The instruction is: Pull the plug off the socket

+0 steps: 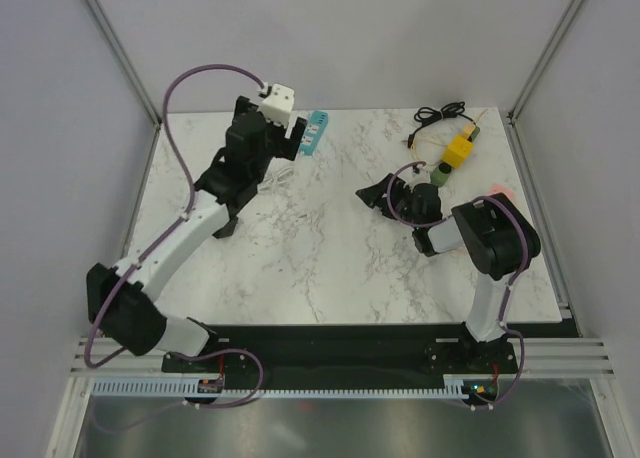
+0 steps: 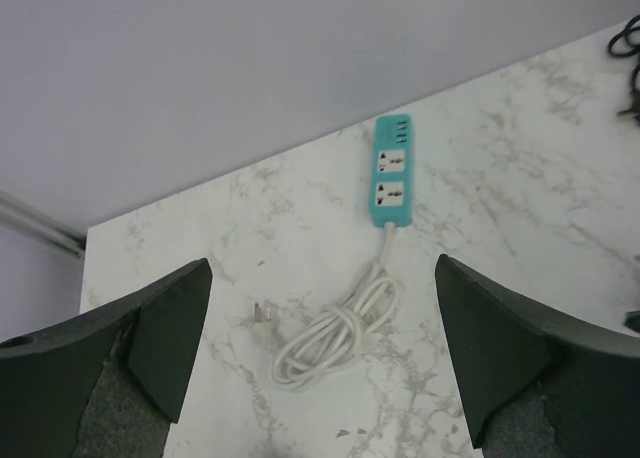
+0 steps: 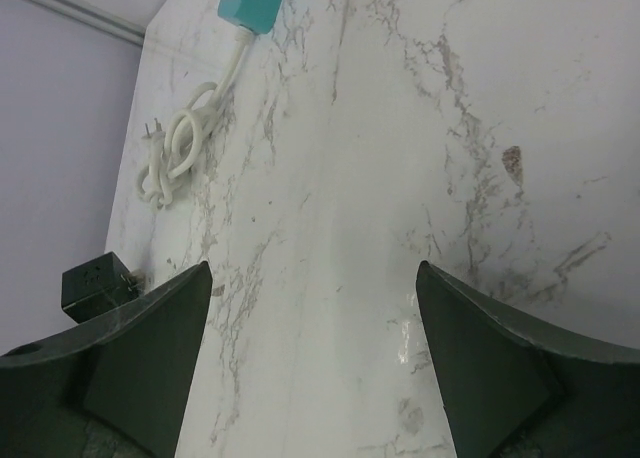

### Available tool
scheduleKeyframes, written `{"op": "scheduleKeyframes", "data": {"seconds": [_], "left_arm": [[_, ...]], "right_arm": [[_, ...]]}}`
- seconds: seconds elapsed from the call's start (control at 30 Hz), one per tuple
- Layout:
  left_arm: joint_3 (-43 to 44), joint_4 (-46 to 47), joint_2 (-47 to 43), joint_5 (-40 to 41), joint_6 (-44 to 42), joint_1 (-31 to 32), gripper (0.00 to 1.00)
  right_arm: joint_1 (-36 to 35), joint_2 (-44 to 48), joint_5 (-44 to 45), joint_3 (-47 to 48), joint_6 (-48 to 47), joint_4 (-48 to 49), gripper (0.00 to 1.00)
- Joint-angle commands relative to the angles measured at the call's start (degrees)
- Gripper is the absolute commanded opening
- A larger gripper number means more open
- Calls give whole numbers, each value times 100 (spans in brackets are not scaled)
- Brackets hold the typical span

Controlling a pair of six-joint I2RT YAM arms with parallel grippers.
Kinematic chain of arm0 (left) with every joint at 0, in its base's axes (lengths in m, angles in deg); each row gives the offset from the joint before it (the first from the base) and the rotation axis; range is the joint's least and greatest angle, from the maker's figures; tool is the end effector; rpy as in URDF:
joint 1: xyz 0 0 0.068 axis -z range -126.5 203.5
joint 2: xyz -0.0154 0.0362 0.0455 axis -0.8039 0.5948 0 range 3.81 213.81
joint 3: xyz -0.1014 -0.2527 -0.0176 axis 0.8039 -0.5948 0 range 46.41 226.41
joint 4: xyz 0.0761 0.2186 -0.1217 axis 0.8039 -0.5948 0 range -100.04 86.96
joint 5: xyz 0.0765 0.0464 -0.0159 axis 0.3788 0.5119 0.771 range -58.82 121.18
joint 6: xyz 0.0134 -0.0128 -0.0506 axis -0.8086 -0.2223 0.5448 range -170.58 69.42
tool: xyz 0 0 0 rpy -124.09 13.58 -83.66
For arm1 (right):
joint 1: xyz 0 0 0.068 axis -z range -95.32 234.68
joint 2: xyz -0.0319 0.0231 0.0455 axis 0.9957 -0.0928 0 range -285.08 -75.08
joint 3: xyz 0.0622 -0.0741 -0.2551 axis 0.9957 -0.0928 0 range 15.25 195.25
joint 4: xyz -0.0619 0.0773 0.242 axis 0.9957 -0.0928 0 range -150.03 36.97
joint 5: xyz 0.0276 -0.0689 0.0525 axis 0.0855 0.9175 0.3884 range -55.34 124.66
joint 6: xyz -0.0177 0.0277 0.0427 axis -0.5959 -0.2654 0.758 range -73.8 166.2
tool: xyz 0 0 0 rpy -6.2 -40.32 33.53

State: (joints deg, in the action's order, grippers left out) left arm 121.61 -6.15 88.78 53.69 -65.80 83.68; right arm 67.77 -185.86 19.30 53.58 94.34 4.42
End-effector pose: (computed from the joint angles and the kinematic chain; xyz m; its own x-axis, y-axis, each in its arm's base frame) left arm 0.3116 -0.1654 0.3702 -0.1486 0.3669 -0.9183 0.1873 0.9222 0.3382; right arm 0.3317 0.1106 0.1168 -0.5564 0.5814 -0.5936 -0.1661 0.6221 0.7651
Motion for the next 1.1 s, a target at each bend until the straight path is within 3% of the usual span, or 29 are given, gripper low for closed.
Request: {"op": "scheduleKeyframes", "data": {"seconds": [0.0,0.1,0.23,0.37,0.47,0.6,0.73,1.07], "left_arm": [[-365,-971,-672,-826,1214,24,100],[-707,-1173,-1077,-931,1696,24,100],[-1287,-1165,-1597,-1861,2408,24,92],[-1324,-1104,-1615,-1986,2919,15,96],[-1507,-535,-1554,-2074,3122,15,100],[-1746,881,-1248,-2224,2999,6,100],[-1570,1627,-597,-2601,3007,6,100],[-2114,4185,1548,-3454,3113,41,97]], "right_arm": [[-120,363,190,18,-436,-76,91],[-181,645,540,-255,-542,-120,92],[-515,1102,1499,-414,-700,-927,92],[-866,1164,2343,-98,-884,-1709,92],[-1130,1366,3229,174,-903,-2412,92],[-1035,1559,4548,1271,-1120,-4675,95],[-657,1524,4866,2755,-1369,-6243,97],[1029,1894,4340,3541,-1825,-7291,97]]}}
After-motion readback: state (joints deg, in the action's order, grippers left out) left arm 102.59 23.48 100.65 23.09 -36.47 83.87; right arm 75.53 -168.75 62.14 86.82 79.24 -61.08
